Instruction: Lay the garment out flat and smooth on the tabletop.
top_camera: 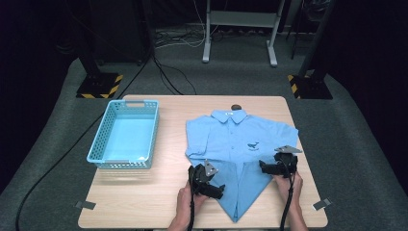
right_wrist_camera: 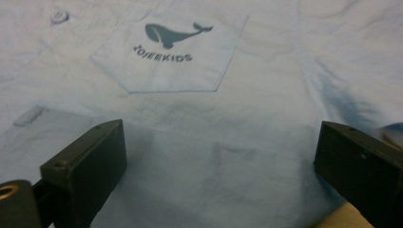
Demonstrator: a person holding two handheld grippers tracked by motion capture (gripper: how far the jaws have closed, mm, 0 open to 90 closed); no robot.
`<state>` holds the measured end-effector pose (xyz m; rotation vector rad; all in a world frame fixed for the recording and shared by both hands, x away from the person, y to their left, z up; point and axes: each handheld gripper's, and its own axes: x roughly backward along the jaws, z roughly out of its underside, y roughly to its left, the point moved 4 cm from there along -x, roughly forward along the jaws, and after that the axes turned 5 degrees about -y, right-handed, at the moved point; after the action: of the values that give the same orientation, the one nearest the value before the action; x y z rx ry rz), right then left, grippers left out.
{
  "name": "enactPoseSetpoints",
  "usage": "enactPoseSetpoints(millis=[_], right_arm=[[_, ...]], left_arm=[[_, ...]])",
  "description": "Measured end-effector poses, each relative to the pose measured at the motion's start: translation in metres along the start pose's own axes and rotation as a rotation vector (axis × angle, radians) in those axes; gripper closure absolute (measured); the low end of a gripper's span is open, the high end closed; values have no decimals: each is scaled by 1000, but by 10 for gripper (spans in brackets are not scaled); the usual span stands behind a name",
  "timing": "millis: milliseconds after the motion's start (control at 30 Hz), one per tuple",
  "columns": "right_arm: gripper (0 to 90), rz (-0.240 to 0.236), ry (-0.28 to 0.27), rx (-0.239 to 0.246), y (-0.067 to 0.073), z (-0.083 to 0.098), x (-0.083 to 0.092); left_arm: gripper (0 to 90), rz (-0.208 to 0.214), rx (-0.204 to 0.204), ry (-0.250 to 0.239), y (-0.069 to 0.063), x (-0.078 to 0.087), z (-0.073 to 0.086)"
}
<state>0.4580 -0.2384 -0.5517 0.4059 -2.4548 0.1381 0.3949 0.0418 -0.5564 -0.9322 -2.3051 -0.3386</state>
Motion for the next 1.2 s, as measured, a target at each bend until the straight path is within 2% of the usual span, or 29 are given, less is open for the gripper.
enactPoseSetpoints(millis=[100,200,500,633,667,700,833,867,933,1000,1067,1200], right_arm=[[31,5,6,28,2,0,-1],[24,-14,18,13,2,1,-3],[9,-32,22,19,3,1,-4],[10,-33,22,19,3,1,-4],[14,-32,21,17,2,1,-4],[15,-32,20,17,2,0,-4],[18,-33,19,16,2,0,-4],[19,-33,19,15,2,0,-4],[21,-34,18,15,2,0,-4],[23,-34,18,15,2,0,-4],[27,-34,16,15,2,0,-4],[27,-36,16,15,2,0,-4]], left_arm=[[1,4,-1,0,0,0,0],[0,7,-3,2,0,0,0],[13,20,-13,-3,1,2,1],[17,35,-2,-3,3,2,0],[17,52,18,-12,6,2,-2],[17,52,18,-12,6,2,-2],[17,30,39,-19,20,-1,-8],[17,22,48,-21,28,-1,-12],[10,14,55,-31,36,0,-15],[4,9,58,-33,39,0,-16],[5,-11,74,-36,52,0,-20],[0,-19,91,-38,63,-1,-23]])
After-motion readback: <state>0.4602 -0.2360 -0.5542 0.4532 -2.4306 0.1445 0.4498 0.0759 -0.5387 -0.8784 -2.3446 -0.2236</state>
